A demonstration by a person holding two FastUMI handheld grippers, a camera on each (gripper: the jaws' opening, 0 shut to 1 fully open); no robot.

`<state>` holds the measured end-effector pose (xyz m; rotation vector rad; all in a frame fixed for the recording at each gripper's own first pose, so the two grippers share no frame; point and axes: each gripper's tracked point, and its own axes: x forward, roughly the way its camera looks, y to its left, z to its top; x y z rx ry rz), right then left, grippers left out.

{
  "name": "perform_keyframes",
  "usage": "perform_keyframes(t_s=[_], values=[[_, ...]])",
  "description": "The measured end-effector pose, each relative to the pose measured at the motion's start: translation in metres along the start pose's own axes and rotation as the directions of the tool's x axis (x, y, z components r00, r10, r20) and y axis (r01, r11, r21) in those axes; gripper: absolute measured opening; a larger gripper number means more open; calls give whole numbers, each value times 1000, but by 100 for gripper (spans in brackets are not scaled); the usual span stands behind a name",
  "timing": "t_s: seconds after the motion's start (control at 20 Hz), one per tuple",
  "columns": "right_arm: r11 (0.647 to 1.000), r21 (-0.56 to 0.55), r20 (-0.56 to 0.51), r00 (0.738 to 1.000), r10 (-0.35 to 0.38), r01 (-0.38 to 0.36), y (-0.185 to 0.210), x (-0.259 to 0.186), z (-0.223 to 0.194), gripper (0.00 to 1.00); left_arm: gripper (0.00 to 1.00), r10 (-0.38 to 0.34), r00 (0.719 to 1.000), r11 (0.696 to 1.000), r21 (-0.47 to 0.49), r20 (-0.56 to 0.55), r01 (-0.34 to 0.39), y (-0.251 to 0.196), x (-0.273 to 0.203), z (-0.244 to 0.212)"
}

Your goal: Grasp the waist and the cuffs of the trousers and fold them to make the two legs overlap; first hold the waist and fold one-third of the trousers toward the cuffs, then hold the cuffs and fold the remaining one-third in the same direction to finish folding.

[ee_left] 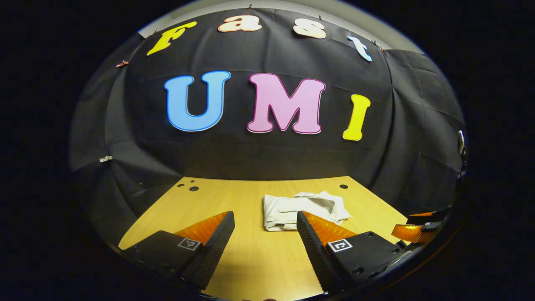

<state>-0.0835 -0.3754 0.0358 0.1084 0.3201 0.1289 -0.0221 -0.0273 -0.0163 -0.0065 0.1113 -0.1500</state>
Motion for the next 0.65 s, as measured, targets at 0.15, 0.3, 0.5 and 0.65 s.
perform_keyframes(t_s=[0.15,0.3,0.5,0.65], values=[[999,-38,9,1000,10,-9,17,-18,-7,98,95,-20,999,1000,-11,-42,19,4,-29,-32],[999,-39,-15,1000,16,-17,25,-26,-19,98,95,-9,998,1000,-2,-68,9,13,-47,-56],[1000,-30,-11,1000,0,-1,29,-36,-25,98,95,23,998,1000,-20,-56,-24,18,-66,-67],[999,-36,-40,999,3,-5,35,-39,-38,98,95,33,998,998,-47,-57,-35,20,-70,-72]])
